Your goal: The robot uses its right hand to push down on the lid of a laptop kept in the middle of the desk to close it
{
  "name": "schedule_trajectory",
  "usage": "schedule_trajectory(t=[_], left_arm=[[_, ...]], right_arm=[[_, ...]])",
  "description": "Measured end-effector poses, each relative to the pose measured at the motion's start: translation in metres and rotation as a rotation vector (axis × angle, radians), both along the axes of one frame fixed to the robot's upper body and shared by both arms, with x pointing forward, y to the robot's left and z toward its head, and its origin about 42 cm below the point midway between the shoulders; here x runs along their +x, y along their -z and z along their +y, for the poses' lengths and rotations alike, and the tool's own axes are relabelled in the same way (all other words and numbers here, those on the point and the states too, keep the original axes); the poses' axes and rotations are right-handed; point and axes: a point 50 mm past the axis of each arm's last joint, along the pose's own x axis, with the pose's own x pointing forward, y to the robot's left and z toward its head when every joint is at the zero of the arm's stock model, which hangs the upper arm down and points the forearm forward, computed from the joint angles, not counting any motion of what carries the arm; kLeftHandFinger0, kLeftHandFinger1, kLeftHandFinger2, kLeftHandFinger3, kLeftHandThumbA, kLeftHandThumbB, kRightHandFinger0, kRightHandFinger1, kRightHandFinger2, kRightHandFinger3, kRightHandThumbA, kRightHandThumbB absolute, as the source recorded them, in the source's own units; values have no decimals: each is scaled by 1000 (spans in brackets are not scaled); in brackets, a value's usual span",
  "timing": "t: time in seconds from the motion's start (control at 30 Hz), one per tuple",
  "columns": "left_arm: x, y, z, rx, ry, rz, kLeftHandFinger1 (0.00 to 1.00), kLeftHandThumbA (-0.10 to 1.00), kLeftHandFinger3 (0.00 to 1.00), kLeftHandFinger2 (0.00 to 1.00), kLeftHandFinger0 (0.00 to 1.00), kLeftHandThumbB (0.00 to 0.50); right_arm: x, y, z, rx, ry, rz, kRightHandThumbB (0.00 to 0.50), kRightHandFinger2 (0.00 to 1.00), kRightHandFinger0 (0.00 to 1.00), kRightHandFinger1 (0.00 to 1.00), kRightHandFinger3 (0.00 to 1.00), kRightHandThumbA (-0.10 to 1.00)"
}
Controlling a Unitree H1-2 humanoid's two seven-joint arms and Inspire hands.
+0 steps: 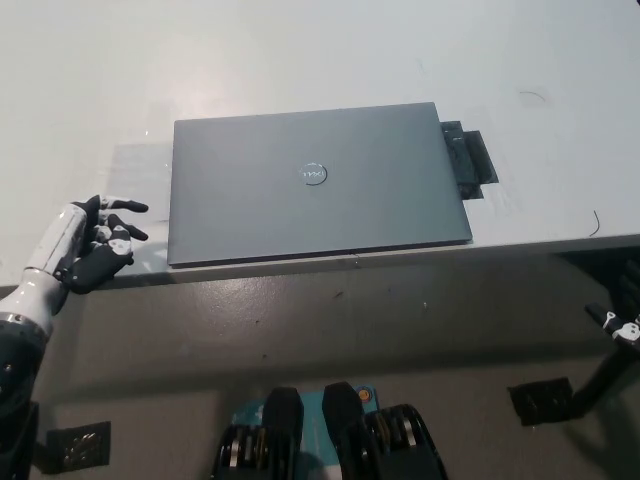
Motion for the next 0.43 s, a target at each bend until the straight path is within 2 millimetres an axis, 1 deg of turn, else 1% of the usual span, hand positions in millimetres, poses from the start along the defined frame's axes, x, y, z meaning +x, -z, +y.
schedule_trajectory(t=[0.1, 0.13, 0.17, 0.2, 0.23, 0.3, 0.33, 0.43], left_arm=[[0, 1, 0, -3, -1, 1, 330, -94, 598, 465, 246, 0], [-1, 1, 0, -4, -2, 2, 303, -91, 587, 455, 195, 0], [-1, 2, 0, -6, -3, 3, 302, -84, 579, 449, 198, 5], [-1, 2, 0, -7, -4, 4, 293, -79, 575, 439, 187, 1], [-2, 3, 0, -9, -5, 6, 286, -81, 566, 431, 181, 2], [-2, 4, 0, -10, -6, 8, 308, -70, 568, 445, 200, 6], [-2, 4, 0, -11, -7, 8, 333, -64, 583, 464, 233, 7], [-3, 5, 0, -12, -7, 9, 325, -90, 585, 461, 231, 3]], right_arm=[[0, -1, -2, -5, 1, 0, 234, 876, 991, 901, 1000, 1000], [0, -1, -2, -6, 1, 0, 235, 874, 990, 898, 1000, 1000], [0, -1, -3, -8, 1, 0, 227, 871, 983, 891, 1000, 1000], [0, -1, -3, -9, 1, 0, 254, 873, 975, 889, 1000, 1000], [0, -1, -3, -10, 1, -1, 255, 884, 971, 894, 1000, 1000], [0, -2, -4, -11, 0, -2, 251, 886, 977, 898, 1000, 1000], [0, -2, -4, -11, 0, -4, 244, 885, 983, 897, 1000, 1000], [0, -3, -3, -11, -1, -5, 246, 878, 986, 893, 1000, 1000]])
